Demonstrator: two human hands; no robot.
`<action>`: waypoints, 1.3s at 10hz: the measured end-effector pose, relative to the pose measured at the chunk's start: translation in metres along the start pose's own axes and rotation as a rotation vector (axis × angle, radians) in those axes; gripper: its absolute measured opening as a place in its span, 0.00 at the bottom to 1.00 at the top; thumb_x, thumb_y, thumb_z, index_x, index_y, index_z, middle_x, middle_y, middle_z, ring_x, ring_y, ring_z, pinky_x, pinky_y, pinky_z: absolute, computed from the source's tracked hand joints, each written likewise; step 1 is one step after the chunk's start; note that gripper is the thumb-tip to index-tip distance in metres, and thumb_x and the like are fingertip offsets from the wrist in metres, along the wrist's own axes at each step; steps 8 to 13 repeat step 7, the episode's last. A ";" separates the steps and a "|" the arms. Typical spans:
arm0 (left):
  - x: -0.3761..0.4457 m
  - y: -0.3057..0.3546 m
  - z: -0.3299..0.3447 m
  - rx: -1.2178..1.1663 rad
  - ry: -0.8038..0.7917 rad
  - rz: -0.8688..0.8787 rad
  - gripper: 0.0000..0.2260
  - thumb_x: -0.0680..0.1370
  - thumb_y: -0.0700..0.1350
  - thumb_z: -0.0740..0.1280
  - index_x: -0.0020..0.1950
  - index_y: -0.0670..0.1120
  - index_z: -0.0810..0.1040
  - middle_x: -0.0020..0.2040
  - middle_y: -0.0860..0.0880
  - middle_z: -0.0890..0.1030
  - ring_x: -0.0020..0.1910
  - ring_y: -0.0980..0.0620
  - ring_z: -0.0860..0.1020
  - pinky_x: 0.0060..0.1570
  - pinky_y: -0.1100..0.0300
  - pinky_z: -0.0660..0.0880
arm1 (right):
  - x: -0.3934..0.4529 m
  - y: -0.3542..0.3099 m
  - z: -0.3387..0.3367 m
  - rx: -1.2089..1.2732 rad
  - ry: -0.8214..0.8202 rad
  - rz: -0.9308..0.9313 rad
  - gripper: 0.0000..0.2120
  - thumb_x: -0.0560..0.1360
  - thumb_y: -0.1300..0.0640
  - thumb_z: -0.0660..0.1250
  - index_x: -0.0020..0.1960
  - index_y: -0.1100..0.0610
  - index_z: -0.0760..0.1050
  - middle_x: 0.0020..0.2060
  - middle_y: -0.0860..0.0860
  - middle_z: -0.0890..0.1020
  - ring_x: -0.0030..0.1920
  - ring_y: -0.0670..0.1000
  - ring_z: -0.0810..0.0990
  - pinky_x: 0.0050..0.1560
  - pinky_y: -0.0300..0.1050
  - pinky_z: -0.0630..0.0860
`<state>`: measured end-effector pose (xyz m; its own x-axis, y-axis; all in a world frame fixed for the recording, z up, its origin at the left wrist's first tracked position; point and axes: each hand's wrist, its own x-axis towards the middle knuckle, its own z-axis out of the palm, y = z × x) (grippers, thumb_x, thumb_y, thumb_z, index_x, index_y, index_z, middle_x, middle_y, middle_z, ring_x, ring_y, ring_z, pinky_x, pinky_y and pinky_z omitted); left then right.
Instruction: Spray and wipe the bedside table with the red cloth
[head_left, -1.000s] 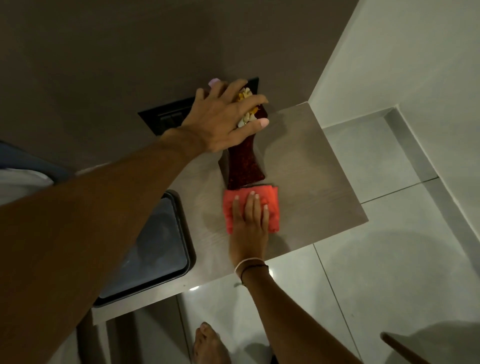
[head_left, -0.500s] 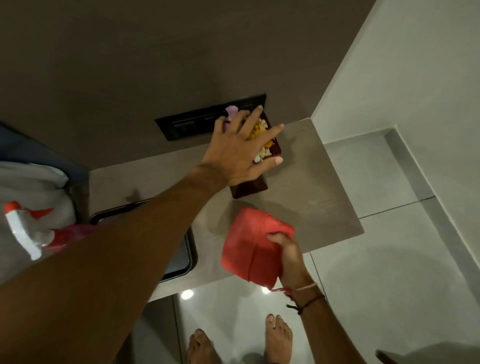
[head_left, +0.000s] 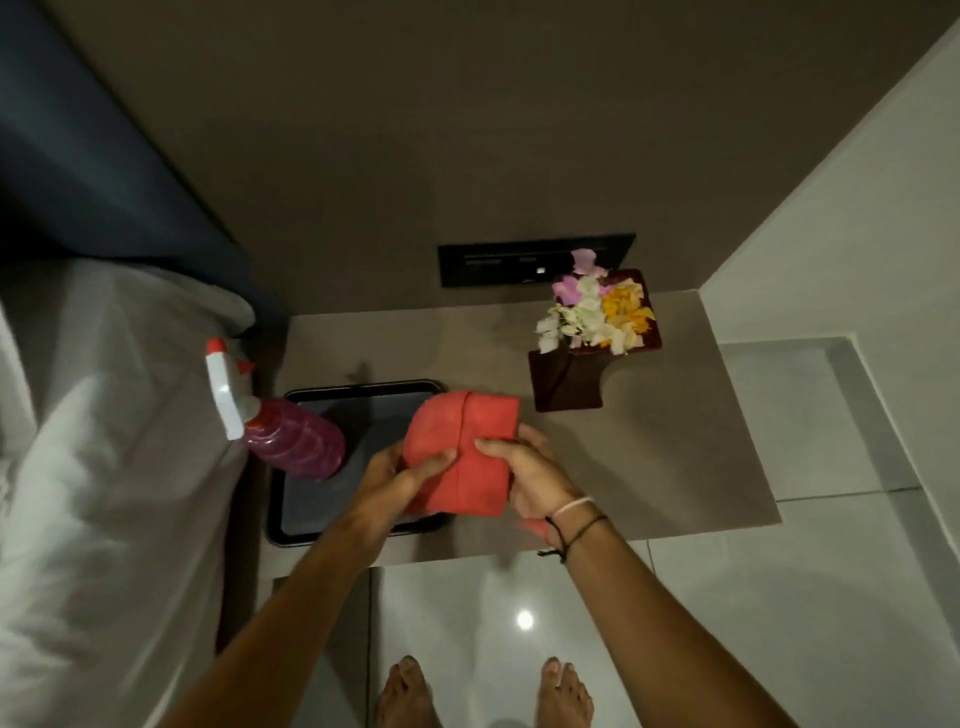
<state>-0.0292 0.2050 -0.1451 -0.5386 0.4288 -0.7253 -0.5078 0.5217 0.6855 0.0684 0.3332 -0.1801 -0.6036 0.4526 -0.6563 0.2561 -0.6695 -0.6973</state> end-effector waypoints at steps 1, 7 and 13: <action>0.013 -0.018 -0.019 -0.018 0.153 -0.016 0.19 0.78 0.36 0.71 0.68 0.34 0.77 0.64 0.33 0.81 0.55 0.40 0.80 0.51 0.48 0.81 | 0.017 0.009 0.022 -0.242 -0.015 0.011 0.15 0.74 0.70 0.70 0.53 0.52 0.78 0.57 0.61 0.83 0.60 0.63 0.81 0.65 0.64 0.76; -0.142 0.217 -0.027 1.397 0.312 0.924 0.37 0.81 0.65 0.55 0.85 0.52 0.46 0.86 0.41 0.50 0.84 0.43 0.53 0.80 0.45 0.57 | -0.134 -0.207 0.033 -1.619 0.374 -0.815 0.37 0.79 0.46 0.63 0.82 0.53 0.51 0.80 0.59 0.59 0.80 0.59 0.57 0.78 0.56 0.58; -0.142 0.217 -0.027 1.397 0.312 0.924 0.37 0.81 0.65 0.55 0.85 0.52 0.46 0.86 0.41 0.50 0.84 0.43 0.53 0.80 0.45 0.57 | -0.134 -0.207 0.033 -1.619 0.374 -0.815 0.37 0.79 0.46 0.63 0.82 0.53 0.51 0.80 0.59 0.59 0.80 0.59 0.57 0.78 0.56 0.58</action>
